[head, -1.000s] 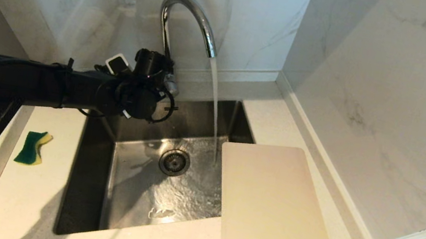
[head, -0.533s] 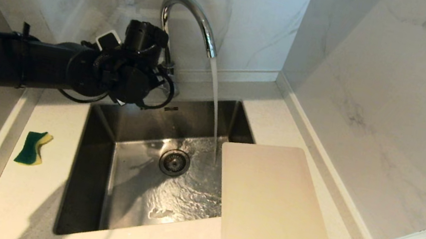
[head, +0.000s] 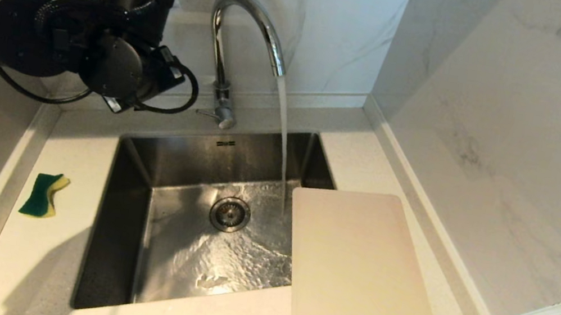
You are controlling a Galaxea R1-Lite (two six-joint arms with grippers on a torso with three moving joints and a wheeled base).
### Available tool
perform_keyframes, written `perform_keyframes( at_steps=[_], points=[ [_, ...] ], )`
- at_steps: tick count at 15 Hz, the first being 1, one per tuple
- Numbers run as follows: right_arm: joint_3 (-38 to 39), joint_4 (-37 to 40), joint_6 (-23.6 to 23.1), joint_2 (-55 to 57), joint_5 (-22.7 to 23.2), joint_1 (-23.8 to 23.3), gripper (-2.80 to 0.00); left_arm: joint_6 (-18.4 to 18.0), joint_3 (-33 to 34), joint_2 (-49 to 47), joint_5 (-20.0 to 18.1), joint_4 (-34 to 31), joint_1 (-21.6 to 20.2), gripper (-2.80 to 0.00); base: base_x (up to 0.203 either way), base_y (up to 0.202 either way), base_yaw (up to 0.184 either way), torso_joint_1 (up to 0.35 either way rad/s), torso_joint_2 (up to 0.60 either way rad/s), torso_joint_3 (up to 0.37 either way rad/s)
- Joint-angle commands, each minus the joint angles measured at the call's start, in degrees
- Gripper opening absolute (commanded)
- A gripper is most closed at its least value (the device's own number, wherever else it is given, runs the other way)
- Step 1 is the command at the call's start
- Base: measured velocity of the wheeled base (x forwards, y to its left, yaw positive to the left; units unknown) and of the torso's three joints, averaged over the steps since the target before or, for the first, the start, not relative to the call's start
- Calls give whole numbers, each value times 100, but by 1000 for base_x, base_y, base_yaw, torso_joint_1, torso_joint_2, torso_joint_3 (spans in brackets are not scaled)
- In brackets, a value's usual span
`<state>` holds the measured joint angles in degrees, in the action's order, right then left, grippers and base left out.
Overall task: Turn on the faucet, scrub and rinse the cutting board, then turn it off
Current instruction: Turn on the tap, then pick up the cleaning cloth
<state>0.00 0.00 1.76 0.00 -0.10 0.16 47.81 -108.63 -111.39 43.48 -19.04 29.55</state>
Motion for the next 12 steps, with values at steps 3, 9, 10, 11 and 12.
perform_keyframes(
  at_steps=[3, 9, 10, 11, 12],
  points=[
    [0, 0, 0, 0, -5, 2, -280, 4, 331, 695, -298, -123, -169, -280, 0, 0, 0, 0, 0, 0],
    [0, 0, -8, 0, 2, 10, -280, -563, 1401, 1568, -1020, -197, -425, -280, 0, 0, 0, 0, 0, 0],
    [0, 0, -9, 0, 2, 10, -280, -652, 1775, 1852, -1194, -252, -430, -280, 0, 0, 0, 0, 0, 0],
    [0, 0, -9, 0, 2, 11, -280, -744, 2117, 2097, -1447, -338, -449, -280, 0, 0, 0, 0, 0, 0],
    [0, 0, -17, 0, 2, 11, -280, -824, 2393, 2292, -1642, -496, -473, -280, 0, 0, 0, 0, 0, 0]
  ],
)
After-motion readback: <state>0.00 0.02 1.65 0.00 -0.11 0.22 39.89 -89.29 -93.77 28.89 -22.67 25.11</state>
